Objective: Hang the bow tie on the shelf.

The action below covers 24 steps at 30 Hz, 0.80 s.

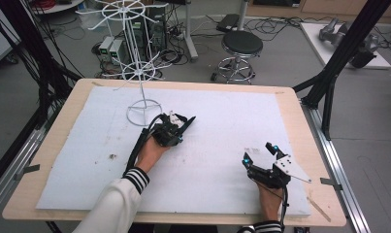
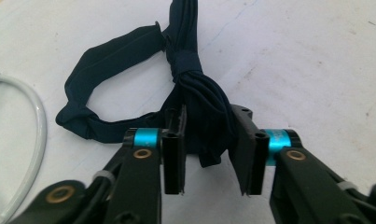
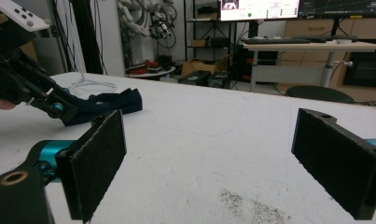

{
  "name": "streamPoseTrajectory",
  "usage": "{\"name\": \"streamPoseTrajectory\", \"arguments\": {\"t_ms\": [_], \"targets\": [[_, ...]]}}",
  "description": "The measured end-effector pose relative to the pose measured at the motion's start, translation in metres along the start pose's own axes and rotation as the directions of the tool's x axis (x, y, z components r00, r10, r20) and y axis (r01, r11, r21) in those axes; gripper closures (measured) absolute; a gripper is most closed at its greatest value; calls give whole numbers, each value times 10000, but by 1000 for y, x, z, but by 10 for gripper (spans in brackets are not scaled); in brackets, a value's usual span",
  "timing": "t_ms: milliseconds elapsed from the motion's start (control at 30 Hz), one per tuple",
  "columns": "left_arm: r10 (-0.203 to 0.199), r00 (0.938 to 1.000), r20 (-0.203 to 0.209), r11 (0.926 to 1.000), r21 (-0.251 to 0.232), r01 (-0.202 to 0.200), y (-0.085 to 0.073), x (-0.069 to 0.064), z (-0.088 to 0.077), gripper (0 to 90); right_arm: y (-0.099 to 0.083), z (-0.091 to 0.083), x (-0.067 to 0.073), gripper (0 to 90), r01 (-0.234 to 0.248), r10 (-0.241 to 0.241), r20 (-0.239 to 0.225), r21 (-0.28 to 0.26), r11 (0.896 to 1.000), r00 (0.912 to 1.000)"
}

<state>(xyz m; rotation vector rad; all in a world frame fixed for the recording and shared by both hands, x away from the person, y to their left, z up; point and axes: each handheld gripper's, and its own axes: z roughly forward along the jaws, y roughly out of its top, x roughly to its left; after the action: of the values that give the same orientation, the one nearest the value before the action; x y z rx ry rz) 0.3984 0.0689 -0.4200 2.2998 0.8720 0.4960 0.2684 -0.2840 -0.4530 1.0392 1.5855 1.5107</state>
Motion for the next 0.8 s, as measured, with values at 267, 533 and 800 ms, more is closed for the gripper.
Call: {"name": "streamPoseTrajectory", "arguments": {"t_ms": [267,533,800], "targets": [[305,9995,-69,9994,182,-304,0,-3,1,825,0,0,0,91,-34,34,19,22,10000,10000],[283,9996,25,9996,-78,-283,-1,1,-4,848,0,0,0,91,-23,23,16,6,10000,10000],[346,9994,61,9982,-494,-342,-2,2,-13,855,0,0,0,91,-6,6,16,0,10000,10000]]}}
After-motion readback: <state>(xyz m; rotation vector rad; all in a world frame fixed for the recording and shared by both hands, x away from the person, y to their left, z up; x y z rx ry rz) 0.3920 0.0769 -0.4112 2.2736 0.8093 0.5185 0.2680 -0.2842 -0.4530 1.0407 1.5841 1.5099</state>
